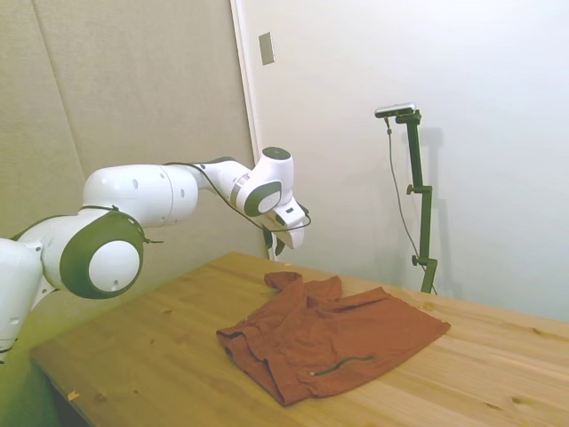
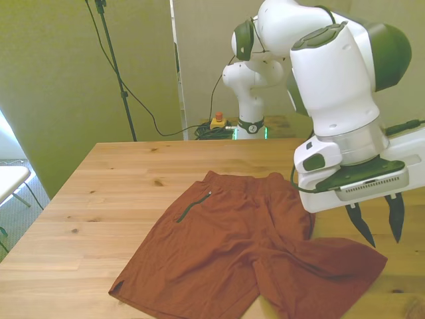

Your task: Unfold the shorts

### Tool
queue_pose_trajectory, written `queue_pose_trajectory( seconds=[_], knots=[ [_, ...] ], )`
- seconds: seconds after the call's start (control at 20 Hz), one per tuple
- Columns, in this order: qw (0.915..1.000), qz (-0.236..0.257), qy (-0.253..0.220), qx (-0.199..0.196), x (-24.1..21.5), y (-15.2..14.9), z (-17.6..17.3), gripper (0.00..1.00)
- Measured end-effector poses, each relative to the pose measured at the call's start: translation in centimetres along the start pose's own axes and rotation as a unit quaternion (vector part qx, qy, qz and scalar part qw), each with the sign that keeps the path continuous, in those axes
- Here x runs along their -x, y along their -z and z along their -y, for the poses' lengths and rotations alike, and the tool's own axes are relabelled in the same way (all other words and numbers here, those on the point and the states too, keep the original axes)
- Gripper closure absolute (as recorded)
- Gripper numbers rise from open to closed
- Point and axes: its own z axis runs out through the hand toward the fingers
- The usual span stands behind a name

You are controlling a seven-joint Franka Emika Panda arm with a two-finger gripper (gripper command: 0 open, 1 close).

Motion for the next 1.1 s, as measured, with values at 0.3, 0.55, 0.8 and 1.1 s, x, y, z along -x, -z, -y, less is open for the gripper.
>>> queue_pose_trajectory(
  seconds=[0.3, 0.55, 0.8, 1.1],
  knots=[
    [0.9973, -0.06, 0.023, 0.035, 1.6, 3.6, -1.1, 0.0],
    [0.9792, -0.149, 0.067, 0.12, 3.8, 6.1, -4.6, 0.0],
    [0.9726, -0.148, 0.109, 0.142, 8.6, 10.0, -8.1, 0.0],
    [0.9713, -0.151, 0.126, 0.134, 13.4, 17.5, -15.2, 0.0]
  ],
)
